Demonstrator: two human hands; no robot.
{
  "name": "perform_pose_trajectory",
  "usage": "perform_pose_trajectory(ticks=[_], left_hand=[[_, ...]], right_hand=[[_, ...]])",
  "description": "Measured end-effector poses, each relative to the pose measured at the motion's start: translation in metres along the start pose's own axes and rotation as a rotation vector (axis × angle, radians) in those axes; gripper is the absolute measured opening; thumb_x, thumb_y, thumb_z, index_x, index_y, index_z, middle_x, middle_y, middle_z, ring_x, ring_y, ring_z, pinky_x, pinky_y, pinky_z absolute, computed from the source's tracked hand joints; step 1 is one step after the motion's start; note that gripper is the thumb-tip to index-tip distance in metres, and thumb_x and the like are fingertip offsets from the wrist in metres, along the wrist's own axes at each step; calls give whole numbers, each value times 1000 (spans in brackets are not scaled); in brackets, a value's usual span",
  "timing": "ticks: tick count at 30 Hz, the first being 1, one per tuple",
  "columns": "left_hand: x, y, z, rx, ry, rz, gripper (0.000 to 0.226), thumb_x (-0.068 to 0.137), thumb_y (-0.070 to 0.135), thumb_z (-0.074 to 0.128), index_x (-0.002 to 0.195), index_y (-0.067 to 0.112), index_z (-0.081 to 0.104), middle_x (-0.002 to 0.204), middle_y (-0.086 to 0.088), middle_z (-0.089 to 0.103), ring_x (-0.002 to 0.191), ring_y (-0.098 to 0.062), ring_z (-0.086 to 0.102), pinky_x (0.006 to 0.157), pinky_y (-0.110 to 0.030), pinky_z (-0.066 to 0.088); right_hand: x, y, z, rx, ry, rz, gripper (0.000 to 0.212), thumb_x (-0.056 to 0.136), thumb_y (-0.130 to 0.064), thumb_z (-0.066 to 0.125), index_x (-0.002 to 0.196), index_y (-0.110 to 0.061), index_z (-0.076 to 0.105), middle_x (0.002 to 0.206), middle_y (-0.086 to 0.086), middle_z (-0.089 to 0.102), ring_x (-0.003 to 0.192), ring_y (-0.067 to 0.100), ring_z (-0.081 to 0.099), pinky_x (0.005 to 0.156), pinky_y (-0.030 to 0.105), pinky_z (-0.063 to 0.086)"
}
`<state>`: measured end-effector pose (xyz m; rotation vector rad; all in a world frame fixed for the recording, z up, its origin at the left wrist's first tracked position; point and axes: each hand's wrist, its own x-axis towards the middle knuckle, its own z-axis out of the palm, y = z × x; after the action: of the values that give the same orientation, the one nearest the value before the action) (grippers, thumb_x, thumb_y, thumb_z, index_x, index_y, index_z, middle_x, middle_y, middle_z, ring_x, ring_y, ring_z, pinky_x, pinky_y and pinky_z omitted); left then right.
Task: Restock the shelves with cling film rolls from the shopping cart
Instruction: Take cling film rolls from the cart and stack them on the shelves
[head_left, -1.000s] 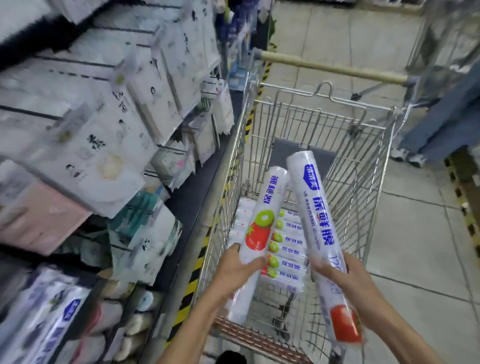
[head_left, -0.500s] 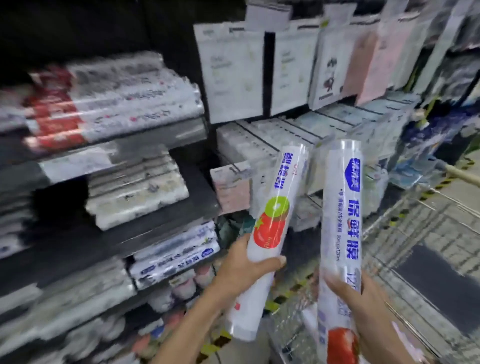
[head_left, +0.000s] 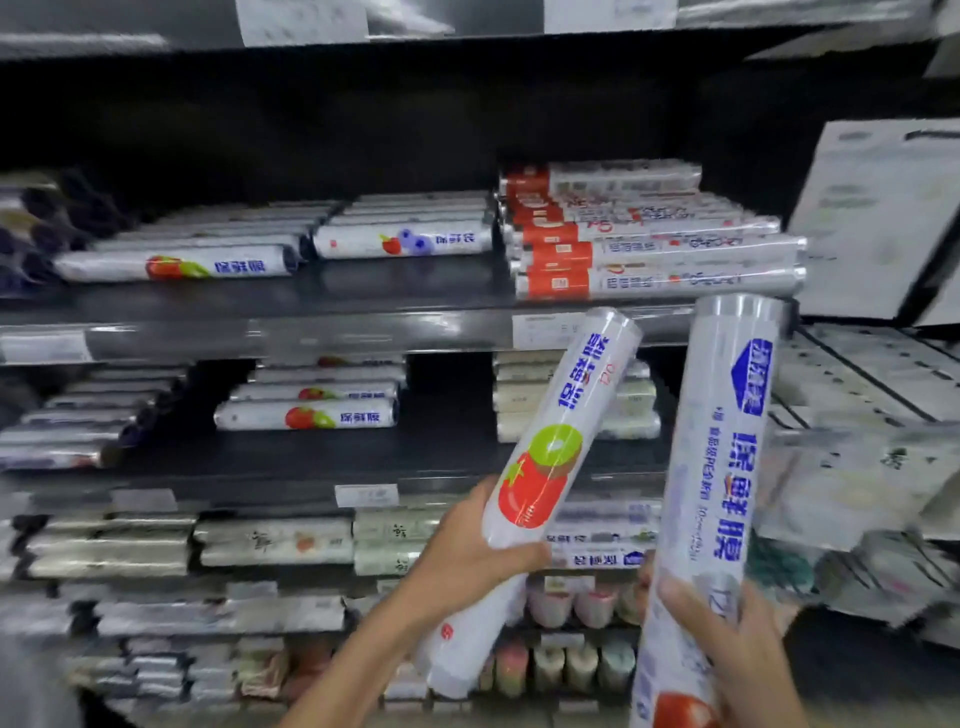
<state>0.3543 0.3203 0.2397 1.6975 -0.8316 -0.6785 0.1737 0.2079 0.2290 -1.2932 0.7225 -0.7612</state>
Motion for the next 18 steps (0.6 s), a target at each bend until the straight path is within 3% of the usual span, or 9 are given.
perform_pose_trajectory(ticks=[3, 7, 10, 12, 15, 18], left_hand=[[2, -16, -49, 64, -8, 10, 52, 54, 26, 75, 103, 25, 59, 95, 7, 69, 87, -7, 64, 73, -15, 49], [8, -28, -108, 123, -40, 67, 55, 54, 34, 75, 105, 24, 59, 98, 5, 69, 90, -13, 65, 80, -30, 51], [9, -35, -139, 155, -43, 69, 53, 55, 32, 77, 103, 23, 58, 94, 5, 68, 82, -6, 63, 73, -23, 50], [8, -38, -154, 171, -50, 66, 48, 59, 27, 77, 103, 22, 58, 93, 6, 67, 78, -1, 62, 70, -17, 48], [6, -42, -173, 212, -62, 77, 45, 62, 32, 80, 101, 22, 59, 92, 7, 67, 79, -2, 63, 71, -18, 49], [7, -41, -189, 291, -66, 88, 42, 68, 31, 83, 102, 23, 60, 93, 8, 67, 82, -4, 64, 73, -24, 53]], right_hand=[[3, -1, 51, 56, -22, -31, 51, 49, -11, 65, 99, -1, 61, 61, -16, 70, 57, -3, 63, 49, 4, 43], [3, -16, 106, 86, -56, -1, 35, 53, 5, 72, 83, -7, 58, 46, -12, 63, 44, -2, 59, 40, 4, 39], [9, -5, 132, 54, -107, -6, 36, 55, 14, 74, 80, -6, 58, 50, 0, 67, 43, 4, 61, 41, 13, 46], [14, 3, 143, 47, -134, 9, 27, 73, 22, 64, 79, -4, 61, 55, 8, 68, 48, 13, 64, 45, 20, 51], [19, 11, 155, 73, -223, 17, 12, 68, 5, 70, 70, -6, 71, 66, 18, 68, 53, 25, 65, 47, 29, 53], [24, 12, 163, 63, -238, 25, 20, 58, -14, 62, 72, -19, 76, 69, 19, 70, 57, 26, 66, 50, 33, 55]])
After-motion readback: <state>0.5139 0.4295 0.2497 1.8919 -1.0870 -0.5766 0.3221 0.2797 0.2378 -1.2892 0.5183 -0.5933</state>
